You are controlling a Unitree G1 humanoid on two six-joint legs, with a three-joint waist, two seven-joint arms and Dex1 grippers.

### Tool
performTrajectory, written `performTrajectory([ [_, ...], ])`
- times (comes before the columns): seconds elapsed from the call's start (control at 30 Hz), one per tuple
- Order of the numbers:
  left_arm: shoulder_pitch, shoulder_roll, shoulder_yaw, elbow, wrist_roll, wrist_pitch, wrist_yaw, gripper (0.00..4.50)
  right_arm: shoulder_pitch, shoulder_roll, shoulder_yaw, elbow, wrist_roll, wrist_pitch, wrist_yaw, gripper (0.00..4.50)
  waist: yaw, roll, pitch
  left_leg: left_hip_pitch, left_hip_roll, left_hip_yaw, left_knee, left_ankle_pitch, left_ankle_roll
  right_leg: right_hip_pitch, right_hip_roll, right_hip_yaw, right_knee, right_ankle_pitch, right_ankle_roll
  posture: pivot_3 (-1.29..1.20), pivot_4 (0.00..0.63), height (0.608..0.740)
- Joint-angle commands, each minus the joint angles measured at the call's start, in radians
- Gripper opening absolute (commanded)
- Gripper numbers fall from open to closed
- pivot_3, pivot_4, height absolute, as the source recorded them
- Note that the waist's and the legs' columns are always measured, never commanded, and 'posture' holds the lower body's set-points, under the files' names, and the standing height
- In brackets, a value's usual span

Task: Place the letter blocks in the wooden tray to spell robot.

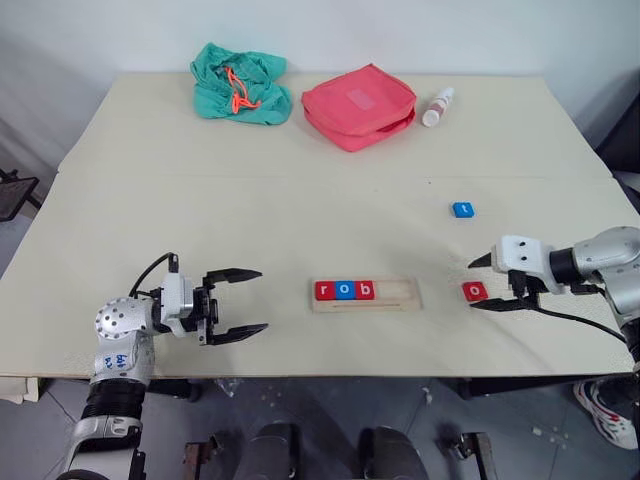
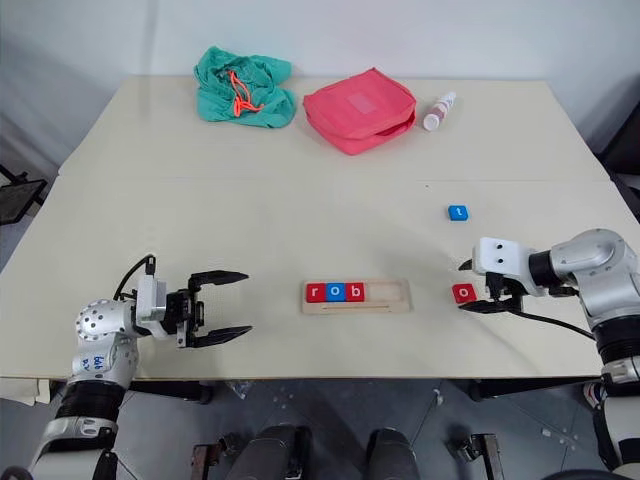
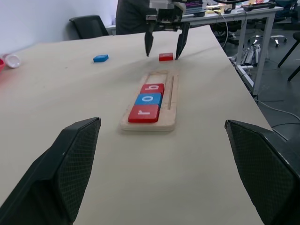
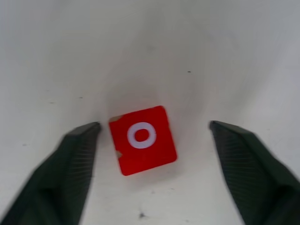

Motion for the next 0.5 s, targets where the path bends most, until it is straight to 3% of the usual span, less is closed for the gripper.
performTrajectory([
  [0.03,0.003,0.011,0.013,-0.043,-0.019,-0.001,0.01,4.5,0.037,-0.002,0.0,-0.001,-0.022,0.0,-0.012,2.54,-0.001,0.0,0.0,0.001,0.0,0.0,0.0,0.0,0.0,0.002,0.0,0.0,0.0,0.0,0.0,0.0,0.15,0.74],
  [0.13,-0.001,0.01,0.009,-0.042,-0.018,0.0,0.01,4.5,0.053,-0.003,-0.016,-0.027,-0.011,0.018,-0.021,1.57,0.0,-0.001,-0.001,0.005,0.0,-0.001,0.0,0.0,0.0,0.007,0.0,-0.001,-0.004,0.0,0.0,0.0,0.15,0.74],
  [0.17,-0.003,0.009,0.008,-0.041,-0.018,0.0,0.01,4.5,0.056,-0.004,-0.023,-0.037,-0.007,0.026,-0.022,1.47,0.0,-0.001,-0.001,0.005,0.0,-0.002,0.0,0.0,0.0,0.008,0.0,-0.001,-0.004,0.0,0.0,0.0,0.15,0.74],
  [0.33,-0.021,0.007,0.002,-0.026,-0.022,0.001,-0.007,4.5,0.051,-0.006,-0.093,-0.234,0.075,0.238,-0.038,1.47,0.0,0.001,0.001,0.004,0.0,-0.002,0.0,0.0,0.0,0.008,0.0,-0.001,-0.005,0.0,0.0,0.0,0.15,0.74],
  [0.5,-0.045,0.004,-0.001,0.0,-0.024,0.003,-0.036,4.5,0.031,-0.005,-0.084,-0.477,0.128,0.509,-0.048,1.47,0.001,0.002,0.001,0.004,0.0,-0.002,-0.001,0.0,0.0,0.006,0.0,-0.002,-0.005,0.0,0.0,0.0,0.15,0.74],
])
